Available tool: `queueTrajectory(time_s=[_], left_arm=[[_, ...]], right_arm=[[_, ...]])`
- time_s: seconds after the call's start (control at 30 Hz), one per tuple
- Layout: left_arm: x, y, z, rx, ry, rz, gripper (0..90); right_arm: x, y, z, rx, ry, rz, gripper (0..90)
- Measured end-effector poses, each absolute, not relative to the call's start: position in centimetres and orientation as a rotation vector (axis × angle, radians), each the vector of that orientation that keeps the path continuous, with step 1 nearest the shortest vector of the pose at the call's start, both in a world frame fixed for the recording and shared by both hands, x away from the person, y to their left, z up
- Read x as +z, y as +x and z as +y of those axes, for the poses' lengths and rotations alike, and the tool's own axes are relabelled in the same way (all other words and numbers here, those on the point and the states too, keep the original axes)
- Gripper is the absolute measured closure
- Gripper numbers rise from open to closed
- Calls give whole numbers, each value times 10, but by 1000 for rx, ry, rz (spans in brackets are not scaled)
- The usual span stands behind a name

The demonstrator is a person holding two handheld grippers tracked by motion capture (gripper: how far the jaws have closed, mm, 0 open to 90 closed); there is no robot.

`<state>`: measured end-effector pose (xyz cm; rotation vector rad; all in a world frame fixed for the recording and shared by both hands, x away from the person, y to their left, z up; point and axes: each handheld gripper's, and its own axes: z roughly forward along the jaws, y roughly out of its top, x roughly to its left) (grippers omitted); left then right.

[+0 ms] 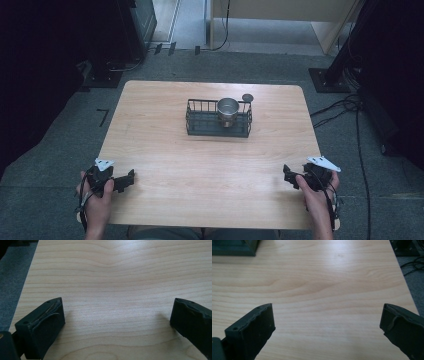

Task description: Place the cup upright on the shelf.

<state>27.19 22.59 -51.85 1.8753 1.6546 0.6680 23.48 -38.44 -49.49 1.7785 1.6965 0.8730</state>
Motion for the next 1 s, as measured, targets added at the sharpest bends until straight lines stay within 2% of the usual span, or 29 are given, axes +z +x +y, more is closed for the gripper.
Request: queueTrajectory(time_s=[0.4,1.0], left_arm=[[-518,272,226,668,1875,1655,0],[-519,272,226,668,1874,1655,0]], right_arm=[[-515,212,-410,788,1847,1662,0],[-528,201,-411,721,1844,1658,0]])
